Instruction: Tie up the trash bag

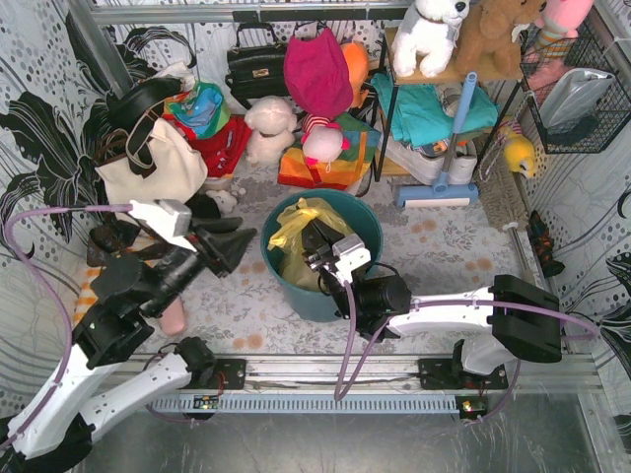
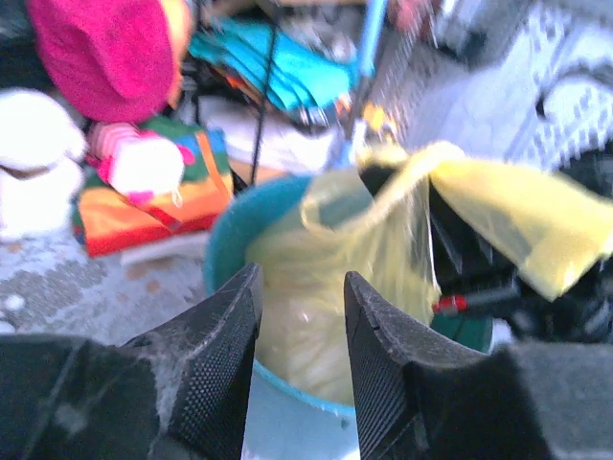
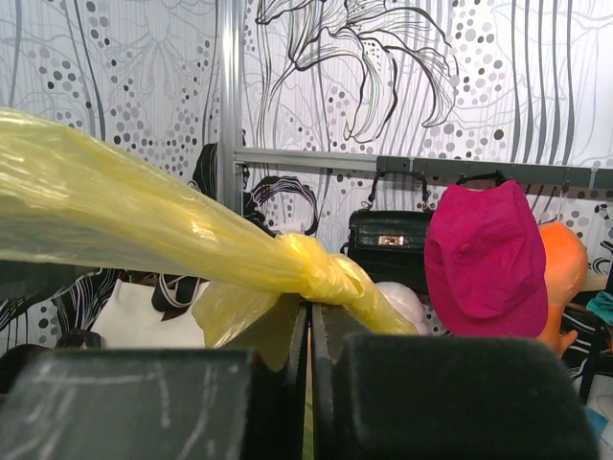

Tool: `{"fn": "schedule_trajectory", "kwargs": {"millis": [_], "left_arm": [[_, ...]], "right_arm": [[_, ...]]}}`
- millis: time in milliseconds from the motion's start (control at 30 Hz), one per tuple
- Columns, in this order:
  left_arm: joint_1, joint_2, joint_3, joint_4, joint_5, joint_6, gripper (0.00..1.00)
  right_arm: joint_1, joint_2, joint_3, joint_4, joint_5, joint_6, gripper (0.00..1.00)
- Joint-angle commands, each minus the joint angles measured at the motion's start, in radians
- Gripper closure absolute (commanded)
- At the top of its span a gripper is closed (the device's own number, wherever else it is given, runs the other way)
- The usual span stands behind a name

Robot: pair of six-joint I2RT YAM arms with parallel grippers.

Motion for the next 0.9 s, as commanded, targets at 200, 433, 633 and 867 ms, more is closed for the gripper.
{"fn": "schedule_trajectory", "kwargs": {"millis": [200, 433, 633, 867], "left_arm": [[-0.001, 0.257, 0.269, 0.171, -0.299, -0.091, 0.42], [0.006, 0.460, 0.455, -0.012, -0.109, -0.090, 0.38], [0.016, 0.479, 0.415, -0.025, 0.043, -0.117, 0.38], [0.026, 0.447, 0.349, -0.013, 0.076, -0.138, 0.38]], "right_arm": [[-0.005, -0.027, -0.005, 0.096, -0.039, 0.012, 1.00], [-0.005, -0.027, 0.008, 0.095, -0.043, -0.016, 1.00], [-0.005, -0.023, 0.017, 0.095, -0.046, -0.029, 1.00], [-0.005, -0.021, 0.012, 0.095, -0.043, -0.026, 1.00]]}}
